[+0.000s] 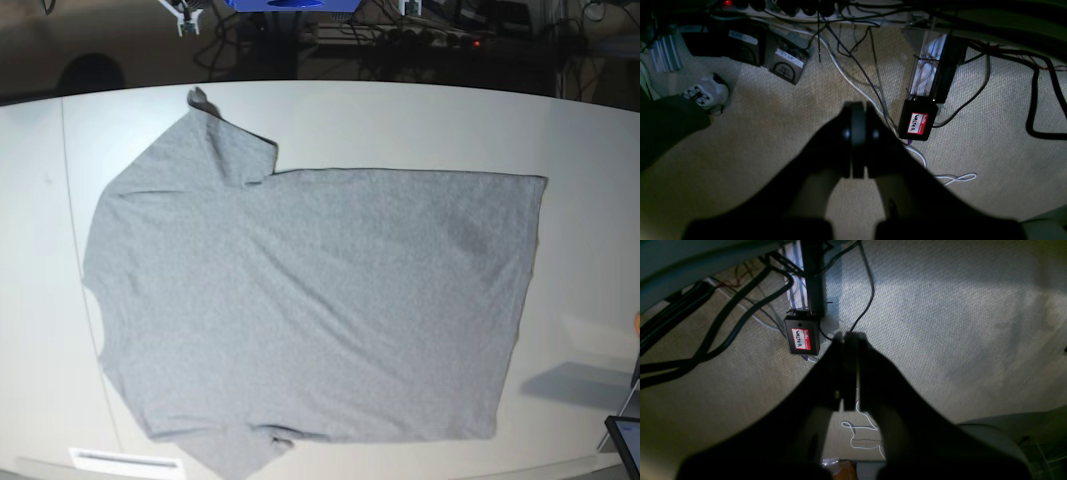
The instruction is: Fold the T-shirt properly
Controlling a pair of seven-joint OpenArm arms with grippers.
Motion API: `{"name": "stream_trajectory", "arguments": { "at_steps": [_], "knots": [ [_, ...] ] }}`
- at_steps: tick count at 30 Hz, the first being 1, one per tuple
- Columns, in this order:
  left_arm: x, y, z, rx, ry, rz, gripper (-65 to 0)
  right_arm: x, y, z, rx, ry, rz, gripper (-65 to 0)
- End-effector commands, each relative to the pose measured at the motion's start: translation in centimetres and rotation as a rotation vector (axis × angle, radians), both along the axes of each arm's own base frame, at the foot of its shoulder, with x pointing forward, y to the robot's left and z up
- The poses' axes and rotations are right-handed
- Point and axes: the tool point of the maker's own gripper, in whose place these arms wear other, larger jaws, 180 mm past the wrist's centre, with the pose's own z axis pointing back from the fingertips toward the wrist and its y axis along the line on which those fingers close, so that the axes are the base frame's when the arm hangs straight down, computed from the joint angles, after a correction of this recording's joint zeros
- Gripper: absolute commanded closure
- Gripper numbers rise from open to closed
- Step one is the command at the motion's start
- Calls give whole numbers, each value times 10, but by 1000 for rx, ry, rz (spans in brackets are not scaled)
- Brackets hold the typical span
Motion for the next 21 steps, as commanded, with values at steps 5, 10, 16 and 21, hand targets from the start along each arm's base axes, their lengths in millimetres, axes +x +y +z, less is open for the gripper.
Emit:
{"name": "stream_trajectory", "arguments": {
  "at_steps": [5, 10, 16, 21],
  "knots": [
    [-8, 0, 1, -3, 12, 2, -5, -6, -3, 1, -6, 4, -10, -163],
    [-8, -8, 0, -15, 13, 6, -144, -6, -2, 1, -5, 4, -11, -387],
    [-9, -15, 1, -26, 9, -1, -262, -13, -1, 1, -3, 14, -5, -569],
    [-9, -15, 1, -25, 9, 7, -84, -14, 0, 2, -1, 16, 3, -374]
  ]
}}
